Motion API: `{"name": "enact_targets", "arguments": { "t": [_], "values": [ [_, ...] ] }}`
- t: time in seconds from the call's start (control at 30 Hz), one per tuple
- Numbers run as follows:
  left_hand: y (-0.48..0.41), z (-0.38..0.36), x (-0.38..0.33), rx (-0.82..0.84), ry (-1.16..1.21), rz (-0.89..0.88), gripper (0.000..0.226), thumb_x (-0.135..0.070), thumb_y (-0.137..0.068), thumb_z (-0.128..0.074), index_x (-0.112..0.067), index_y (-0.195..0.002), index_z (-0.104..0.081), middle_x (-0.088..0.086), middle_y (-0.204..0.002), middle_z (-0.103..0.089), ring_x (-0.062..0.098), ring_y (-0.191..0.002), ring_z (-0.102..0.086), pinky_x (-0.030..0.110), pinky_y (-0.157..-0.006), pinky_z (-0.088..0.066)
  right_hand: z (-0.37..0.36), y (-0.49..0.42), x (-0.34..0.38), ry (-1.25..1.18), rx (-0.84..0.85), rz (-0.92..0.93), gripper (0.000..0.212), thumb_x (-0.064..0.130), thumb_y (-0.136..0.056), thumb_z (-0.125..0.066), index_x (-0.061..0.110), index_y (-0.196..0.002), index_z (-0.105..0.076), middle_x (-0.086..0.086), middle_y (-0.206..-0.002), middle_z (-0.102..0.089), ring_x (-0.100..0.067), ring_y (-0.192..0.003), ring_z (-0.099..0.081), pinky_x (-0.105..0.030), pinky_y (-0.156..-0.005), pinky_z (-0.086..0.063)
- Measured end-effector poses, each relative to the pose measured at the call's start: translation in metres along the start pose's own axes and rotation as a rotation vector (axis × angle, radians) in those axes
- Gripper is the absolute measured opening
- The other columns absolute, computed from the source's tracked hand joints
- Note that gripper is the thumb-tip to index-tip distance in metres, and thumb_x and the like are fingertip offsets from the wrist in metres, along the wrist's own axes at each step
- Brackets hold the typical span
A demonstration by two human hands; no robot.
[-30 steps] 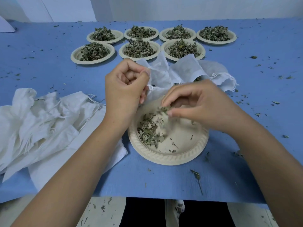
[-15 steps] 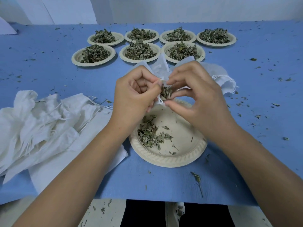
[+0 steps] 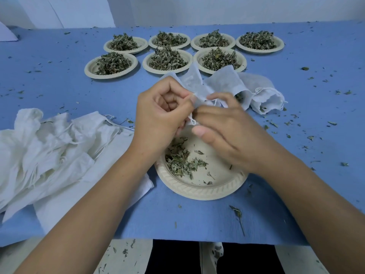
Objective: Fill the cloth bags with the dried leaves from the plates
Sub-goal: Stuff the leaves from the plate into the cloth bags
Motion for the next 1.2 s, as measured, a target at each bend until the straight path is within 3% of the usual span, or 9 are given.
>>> {"name": "enact_targets", "arguments": {
  "t": [0.07,0.23,0.43,0.53,0.67,0.77,0.9,1.03,1.2],
  "values": [
    [0.0,0.0,0.001,-0.004,-0.014,0.01,0.024,0.002,-0.088,-0.063,-0.014,-0.071,-0.057,0.003,-0.05,-0.054,0.004,-0.035,-0.043,0.015,-0.037,-0.035,-0.006,0.0,-0.005,-0.036,0.057,-0.037,0.026,0.03,-0.098,-0.031,0.037,-0.086,-0.053,0.023,-0.083,-0.053,0.003,-0.08,-0.049,-0.04,-0.11,-0.027],
    [-0.003,0.014,0.005,-0.118,0.01,0.049,0.024,0.002,-0.091,-0.06,-0.012,-0.072,-0.054,-0.012,-0.045,-0.052,0.002,-0.033,-0.041,0.017,-0.036,-0.035,0.052,0.015,-0.05,-0.505,-0.347,-0.336,0.059,0.042,-0.094,-0.027,0.013,-0.064,-0.069,0.0,-0.065,-0.069,-0.014,-0.068,-0.065,-0.019,-0.077,-0.045],
    [-0.002,0.014,0.006,-0.132,0.024,0.065,0.023,0.002,-0.092,-0.06,-0.009,-0.073,-0.052,-0.012,-0.044,-0.051,0.003,-0.032,-0.04,0.017,-0.035,-0.034,-0.013,0.017,-0.052,0.137,0.351,-0.377,0.066,0.045,-0.094,-0.025,0.004,-0.057,-0.06,-0.01,-0.054,-0.061,-0.024,-0.051,-0.056,-0.042,-0.063,-0.049],
    [-0.002,0.014,0.006,-0.136,0.021,0.067,0.024,0.002,-0.091,-0.06,-0.01,-0.073,-0.052,-0.012,-0.045,-0.051,0.002,-0.033,-0.041,0.017,-0.035,-0.034,-0.03,0.026,-0.049,-0.247,0.424,-0.487,0.055,0.037,-0.096,-0.04,0.006,-0.059,-0.066,-0.002,-0.053,-0.065,-0.017,-0.048,-0.062,-0.03,-0.057,-0.054],
    [-0.002,0.014,0.007,-0.146,0.023,0.077,0.024,0.002,-0.091,-0.06,-0.01,-0.072,-0.052,-0.012,-0.044,-0.05,0.002,-0.034,-0.042,0.016,-0.035,-0.033,-0.048,0.03,-0.024,-0.738,0.501,-0.533,0.048,0.034,-0.099,-0.044,0.001,-0.077,-0.07,-0.013,-0.075,-0.071,-0.03,-0.064,-0.07,-0.04,-0.068,-0.058],
    [-0.002,0.016,0.007,-0.148,0.025,0.072,0.025,0.002,-0.091,-0.06,-0.011,-0.072,-0.052,-0.011,-0.044,-0.05,0.002,-0.034,-0.041,0.017,-0.035,-0.034,-0.045,0.029,-0.03,-0.754,0.476,-0.559,0.049,0.024,-0.102,-0.042,0.0,-0.07,-0.07,-0.019,-0.075,-0.071,-0.031,-0.064,-0.069,-0.036,-0.067,-0.058],
    [-0.002,0.014,0.006,-0.141,0.019,0.064,0.025,0.002,-0.091,-0.06,-0.012,-0.071,-0.052,-0.012,-0.044,-0.05,0.002,-0.033,-0.041,0.017,-0.035,-0.034,-0.063,0.034,-0.01,-0.795,0.623,-0.498,0.019,0.005,-0.095,-0.052,-0.002,-0.094,-0.069,-0.011,-0.092,-0.072,-0.021,-0.083,-0.069,-0.025,-0.082,-0.055],
    [-0.002,0.015,0.006,-0.147,0.021,0.057,0.025,0.002,-0.091,-0.06,-0.013,-0.071,-0.053,-0.012,-0.044,-0.05,0.003,-0.033,-0.04,0.016,-0.035,-0.033,-0.047,0.014,-0.012,-0.597,0.35,-0.375,0.02,-0.004,-0.081,-0.069,0.005,-0.098,-0.067,-0.009,-0.101,-0.063,-0.016,-0.08,-0.062,-0.034,-0.081,-0.054],
    [-0.002,0.013,0.005,-0.138,0.016,0.053,0.024,0.001,-0.091,-0.06,-0.012,-0.071,-0.053,-0.012,-0.044,-0.05,0.004,-0.033,-0.039,0.017,-0.036,-0.033,-0.061,0.01,0.007,-0.308,0.403,-0.14,0.04,0.01,-0.076,-0.077,0.009,-0.114,-0.064,-0.002,-0.115,-0.056,-0.008,-0.102,-0.049,-0.02,-0.092,-0.04]
  ]
}}
Point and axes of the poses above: each hand's wrist, its own y-axis away from the middle knuckle, its own z-axis out of the back of the hand, x = y × z, the point moved 10 cm from there along -y, towards the middle knuckle
